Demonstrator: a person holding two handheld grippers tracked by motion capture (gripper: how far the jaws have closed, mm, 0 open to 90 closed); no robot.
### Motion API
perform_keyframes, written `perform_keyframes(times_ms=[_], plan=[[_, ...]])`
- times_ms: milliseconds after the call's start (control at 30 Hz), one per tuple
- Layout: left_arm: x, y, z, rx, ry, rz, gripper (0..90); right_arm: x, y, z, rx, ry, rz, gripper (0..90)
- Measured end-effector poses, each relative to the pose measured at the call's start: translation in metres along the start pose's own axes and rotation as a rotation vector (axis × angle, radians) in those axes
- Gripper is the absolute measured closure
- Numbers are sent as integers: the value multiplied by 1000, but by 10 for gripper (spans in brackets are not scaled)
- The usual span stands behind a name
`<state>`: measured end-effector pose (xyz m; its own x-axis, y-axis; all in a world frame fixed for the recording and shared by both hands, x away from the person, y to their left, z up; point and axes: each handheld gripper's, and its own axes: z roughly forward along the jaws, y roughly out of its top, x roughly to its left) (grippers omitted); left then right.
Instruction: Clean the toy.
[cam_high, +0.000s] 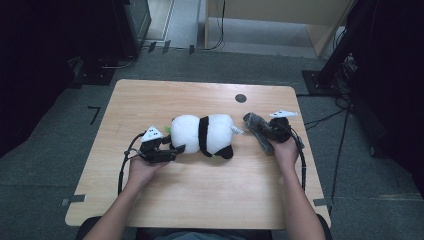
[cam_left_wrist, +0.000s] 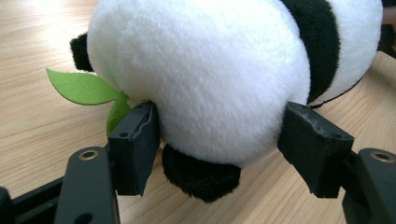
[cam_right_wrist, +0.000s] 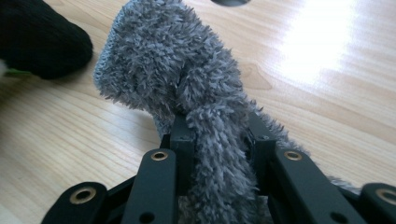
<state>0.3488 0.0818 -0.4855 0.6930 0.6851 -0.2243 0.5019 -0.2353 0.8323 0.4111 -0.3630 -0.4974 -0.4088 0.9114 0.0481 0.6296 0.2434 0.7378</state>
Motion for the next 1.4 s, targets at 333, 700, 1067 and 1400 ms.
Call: perform_keyframes(times_ms=[333,700,1067,1400], plan=[[1,3,0,14,-7,14,295,8,9,-15,-69,34,-7,380],[4,5,0,20,-32,26,274,46,19,-37,-108,104,-80,257],[4,4,0,19,-34,27,276,68,30,-53,-168,199,-79,197],[4,4,1,16,-41,3,277,113,40,-40,-138,259,-98,130]])
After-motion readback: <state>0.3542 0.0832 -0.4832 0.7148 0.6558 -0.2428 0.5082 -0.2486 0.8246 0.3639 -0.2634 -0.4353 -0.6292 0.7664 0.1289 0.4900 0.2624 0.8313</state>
